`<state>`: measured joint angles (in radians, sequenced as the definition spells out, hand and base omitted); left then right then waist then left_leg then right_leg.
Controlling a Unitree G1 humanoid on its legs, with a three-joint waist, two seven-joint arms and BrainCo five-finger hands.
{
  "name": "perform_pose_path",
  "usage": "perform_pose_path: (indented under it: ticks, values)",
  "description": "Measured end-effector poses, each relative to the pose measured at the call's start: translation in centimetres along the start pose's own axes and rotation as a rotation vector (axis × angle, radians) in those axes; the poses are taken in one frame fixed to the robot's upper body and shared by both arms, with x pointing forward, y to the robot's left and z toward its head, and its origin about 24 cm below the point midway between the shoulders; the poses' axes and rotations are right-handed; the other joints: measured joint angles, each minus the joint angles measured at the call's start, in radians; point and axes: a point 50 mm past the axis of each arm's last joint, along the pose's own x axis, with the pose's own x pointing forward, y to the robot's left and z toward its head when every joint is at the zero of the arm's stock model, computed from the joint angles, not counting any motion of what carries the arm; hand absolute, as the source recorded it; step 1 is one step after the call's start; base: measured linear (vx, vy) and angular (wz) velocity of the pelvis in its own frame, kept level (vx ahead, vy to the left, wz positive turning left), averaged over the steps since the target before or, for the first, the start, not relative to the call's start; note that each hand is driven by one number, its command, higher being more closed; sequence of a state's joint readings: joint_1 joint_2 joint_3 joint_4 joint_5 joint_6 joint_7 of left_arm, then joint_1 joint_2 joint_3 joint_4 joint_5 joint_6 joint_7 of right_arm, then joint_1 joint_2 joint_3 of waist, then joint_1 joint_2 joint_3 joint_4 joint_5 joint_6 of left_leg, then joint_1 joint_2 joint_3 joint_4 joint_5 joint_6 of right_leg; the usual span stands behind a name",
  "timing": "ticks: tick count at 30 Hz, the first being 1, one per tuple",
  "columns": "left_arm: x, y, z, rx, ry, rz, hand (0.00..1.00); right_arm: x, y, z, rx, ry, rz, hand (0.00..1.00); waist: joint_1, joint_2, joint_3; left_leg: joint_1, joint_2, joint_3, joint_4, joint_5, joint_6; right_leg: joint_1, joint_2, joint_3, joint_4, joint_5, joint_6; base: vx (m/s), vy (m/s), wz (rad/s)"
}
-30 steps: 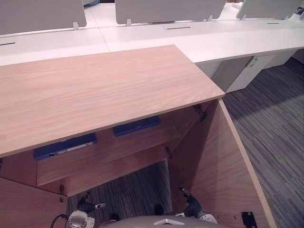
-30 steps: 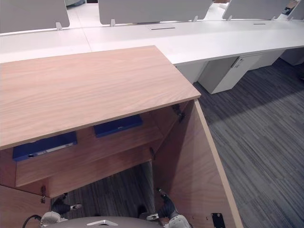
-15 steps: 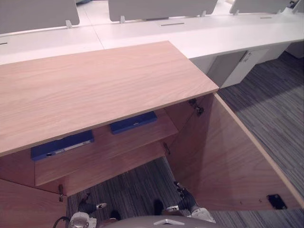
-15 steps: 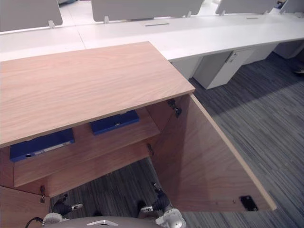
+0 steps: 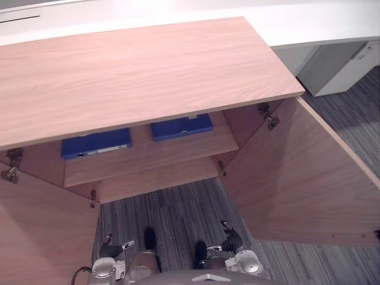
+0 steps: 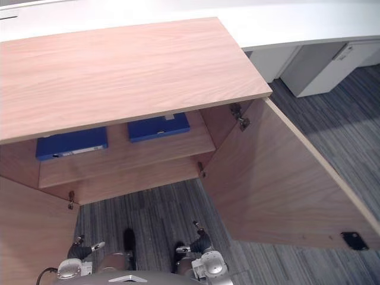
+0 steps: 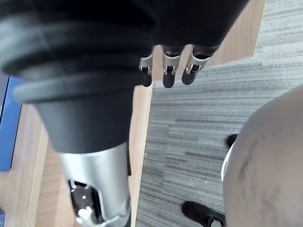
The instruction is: Walk over to the cabinet, pick up the folder, carry it to the office cabinet, place the folder inside the office cabinet, then close the office cabinet door
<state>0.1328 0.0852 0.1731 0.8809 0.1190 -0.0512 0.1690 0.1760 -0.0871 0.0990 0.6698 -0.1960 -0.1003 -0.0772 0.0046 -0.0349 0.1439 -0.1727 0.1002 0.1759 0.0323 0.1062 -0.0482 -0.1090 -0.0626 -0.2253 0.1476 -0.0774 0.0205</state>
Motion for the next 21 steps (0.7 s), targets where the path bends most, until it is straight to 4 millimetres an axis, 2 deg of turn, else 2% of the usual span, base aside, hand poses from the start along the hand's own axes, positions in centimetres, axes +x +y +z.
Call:
perform_pose_path:
  ticks: [2,4,5,6,8,10,15,21]
  values:
    - [0.1,0.0,0.4,-0.001,-0.012,0.002,0.0,-0.1,-0.8,-0.5,0.023,0.028,-0.037,0.0,-0.004,-0.019,0.012,-0.011,-0.003,0.058,0.185,-0.136,0.034,-0.01,-0.029,-0.018,0.029,-0.001,-0.001,-0.12,-0.003,0.33]
    - [0.1,-0.3,0.4,-0.007,-0.011,-0.008,0.0,-0.1,-1.5,-0.9,0.051,0.045,-0.082,0.0,-0.012,-0.013,0.009,0.037,-0.009,0.072,0.204,-0.213,0.031,-0.007,-0.044,-0.027,0.031,-0.001,0.004,-0.13,0.081,0.27]
    - [0.1,-0.6,0.6,-0.016,-0.013,-0.014,0.0,-0.1,-1.7,-1.0,0.063,0.053,-0.092,0.0,-0.014,-0.009,0.009,0.062,-0.026,0.074,0.151,-0.207,0.027,-0.003,-0.054,-0.021,0.029,0.004,0.014,-0.15,0.113,0.15]
    - [0.1,-0.7,0.6,-0.021,-0.011,-0.015,0.0,-0.1,-1.6,-1.1,0.078,0.06,-0.094,0.0,-0.011,-0.016,0.008,0.08,-0.04,0.077,0.114,-0.19,0.031,0.002,-0.058,-0.015,0.015,0.011,0.02,-0.15,0.13,-0.01]
    - [-0.2,-0.2,-0.5,-0.01,0.018,-0.006,0.0,-0.5,-0.6,-2.1,0.147,0.106,-0.091,0.0,-0.017,-0.032,-0.035,0.149,-0.082,0.098,-0.062,-0.118,0.027,0.016,-0.068,0.005,-0.053,0.059,0.033,-0.09,0.145,-0.12]
    - [-0.2,-0.3,-0.9,-0.005,0.03,-0.01,0.0,-0.6,-0.7,-2.5,0.18,0.126,-0.104,0.0,-0.023,-0.033,-0.044,0.173,-0.094,0.099,-0.116,-0.098,0.026,0.031,-0.067,0.011,-0.081,0.071,0.038,-0.03,0.093,-0.02]
    - [-0.3,-0.7,-1.4,0.009,0.059,-0.032,0.0,-0.6,-1.4,-3.8,0.294,0.205,-0.166,0.0,-0.041,-0.021,-0.066,0.196,-0.111,0.101,-0.119,-0.1,0.031,0.077,-0.058,0.054,-0.134,0.089,0.05,0.01,0.051,-0.01]
    - [-0.3,-0.7,-2.0,-0.007,0.095,-0.031,0.0,-0.8,-1.8,-4.8,0.405,0.267,-0.221,0.0,-0.041,-0.009,-0.082,0.237,-0.107,0.132,-0.113,-0.098,0.055,0.11,-0.042,0.091,-0.162,0.111,0.062,0.1,-0.001,-0.19]
